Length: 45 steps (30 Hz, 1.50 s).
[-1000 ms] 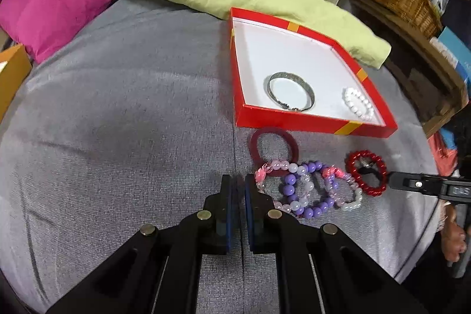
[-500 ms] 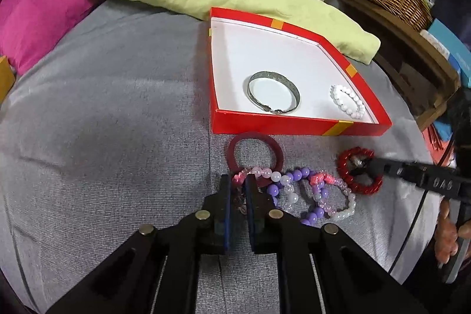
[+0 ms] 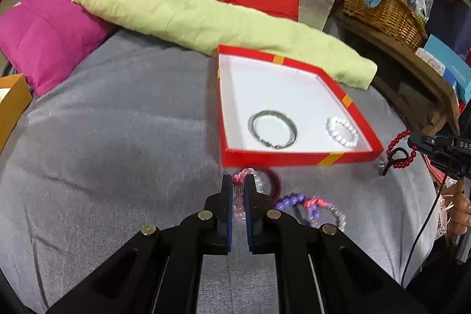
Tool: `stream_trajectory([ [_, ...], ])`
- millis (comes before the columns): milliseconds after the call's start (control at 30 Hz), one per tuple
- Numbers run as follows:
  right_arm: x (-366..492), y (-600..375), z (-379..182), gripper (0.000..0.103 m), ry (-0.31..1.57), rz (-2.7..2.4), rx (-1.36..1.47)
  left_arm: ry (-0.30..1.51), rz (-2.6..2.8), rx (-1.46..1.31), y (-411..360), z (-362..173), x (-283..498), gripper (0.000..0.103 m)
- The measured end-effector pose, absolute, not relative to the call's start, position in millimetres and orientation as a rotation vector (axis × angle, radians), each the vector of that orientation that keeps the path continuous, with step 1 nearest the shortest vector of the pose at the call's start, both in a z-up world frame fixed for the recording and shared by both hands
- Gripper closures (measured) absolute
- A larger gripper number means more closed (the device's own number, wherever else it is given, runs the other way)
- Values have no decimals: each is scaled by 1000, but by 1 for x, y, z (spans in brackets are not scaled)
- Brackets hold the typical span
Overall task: Organize jewelry
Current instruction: 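Grasp the pink bead bracelet with the left tool while the right tool grasps the red bead bracelet, then carry both bracelets into the red box and open both tools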
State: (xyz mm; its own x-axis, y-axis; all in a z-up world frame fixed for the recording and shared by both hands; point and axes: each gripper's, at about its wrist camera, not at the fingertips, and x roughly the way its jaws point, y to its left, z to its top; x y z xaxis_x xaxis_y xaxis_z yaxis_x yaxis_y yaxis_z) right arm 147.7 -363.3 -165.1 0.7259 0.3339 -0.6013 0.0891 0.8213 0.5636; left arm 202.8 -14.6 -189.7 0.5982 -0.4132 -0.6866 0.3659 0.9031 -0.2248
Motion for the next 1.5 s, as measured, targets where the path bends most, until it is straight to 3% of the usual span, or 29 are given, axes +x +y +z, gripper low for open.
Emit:
stream_trajectory([
  [300,137,-362,-146,92,657,323,680,794,-469,-12,-41,-186,199,95],
  [500,141,-347,-153,92,726,395,638,790,-460,-22,-43,-184,199,95],
  [1500,155,-355,-148,92,654,346,725,725,-560,-44,-79,-159,196,95],
])
